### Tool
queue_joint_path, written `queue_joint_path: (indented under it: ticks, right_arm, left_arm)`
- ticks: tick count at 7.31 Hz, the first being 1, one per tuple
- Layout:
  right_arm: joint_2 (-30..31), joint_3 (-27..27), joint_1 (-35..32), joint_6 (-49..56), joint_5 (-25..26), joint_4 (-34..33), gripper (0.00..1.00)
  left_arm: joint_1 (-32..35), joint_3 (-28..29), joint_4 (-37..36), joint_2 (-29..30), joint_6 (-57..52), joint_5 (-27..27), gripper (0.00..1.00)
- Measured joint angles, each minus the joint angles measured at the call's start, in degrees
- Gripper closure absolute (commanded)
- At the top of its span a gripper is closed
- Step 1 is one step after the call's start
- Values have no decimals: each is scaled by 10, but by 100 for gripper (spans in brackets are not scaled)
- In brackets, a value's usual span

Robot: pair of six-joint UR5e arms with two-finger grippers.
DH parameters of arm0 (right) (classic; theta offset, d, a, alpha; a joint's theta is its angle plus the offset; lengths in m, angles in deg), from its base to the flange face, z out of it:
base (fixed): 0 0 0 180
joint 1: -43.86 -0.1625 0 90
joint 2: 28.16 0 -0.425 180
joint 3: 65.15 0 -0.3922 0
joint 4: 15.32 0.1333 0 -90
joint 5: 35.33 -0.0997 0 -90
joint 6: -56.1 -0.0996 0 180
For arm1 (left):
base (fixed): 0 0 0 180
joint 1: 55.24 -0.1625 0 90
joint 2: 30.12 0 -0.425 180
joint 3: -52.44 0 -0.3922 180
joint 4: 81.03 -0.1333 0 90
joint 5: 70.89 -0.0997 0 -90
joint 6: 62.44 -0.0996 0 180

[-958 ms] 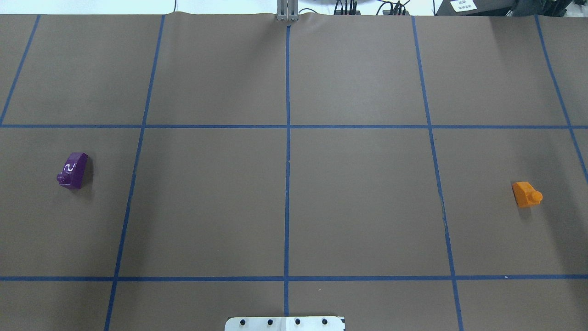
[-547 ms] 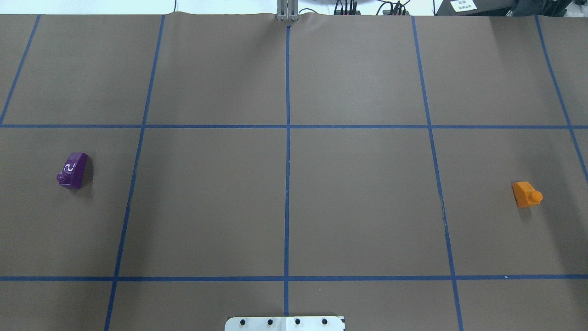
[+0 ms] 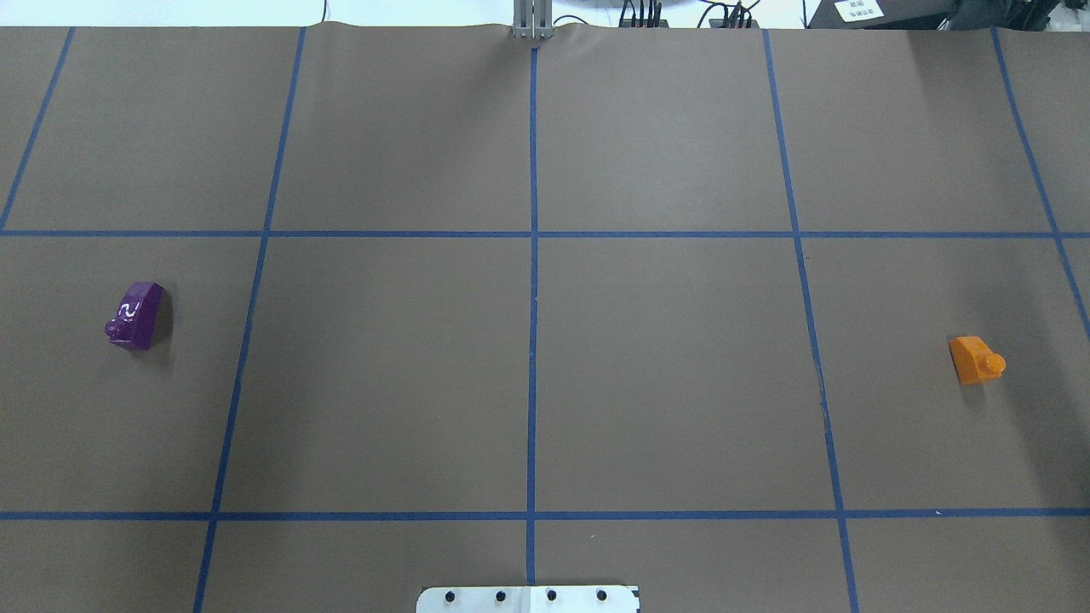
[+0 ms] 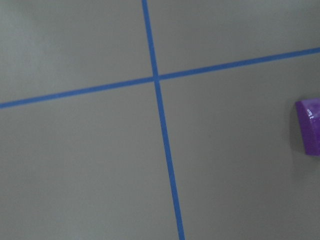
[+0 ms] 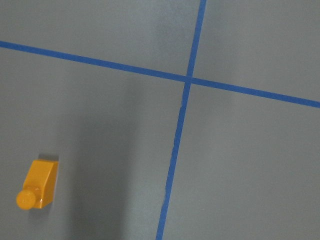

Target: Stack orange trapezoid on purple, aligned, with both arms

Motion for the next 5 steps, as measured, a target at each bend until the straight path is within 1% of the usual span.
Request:
queue_joint_path:
  ticks: [2, 3, 4, 5]
  right_arm:
    - [-10, 1, 6, -17, 0, 10, 0]
    - [-13, 1, 10, -22, 0, 13, 0]
    - [-14, 2, 17, -35, 0, 19, 0]
    - [-15, 3, 26, -59, 0, 36, 0]
  left_arm:
    - [-13, 6, 24, 14, 32, 1, 0]
    - [-42, 7, 36, 18, 41, 1, 0]
    - [-92, 11, 43, 25, 68, -1, 0]
    - [-138, 16, 48, 38, 120, -7, 0]
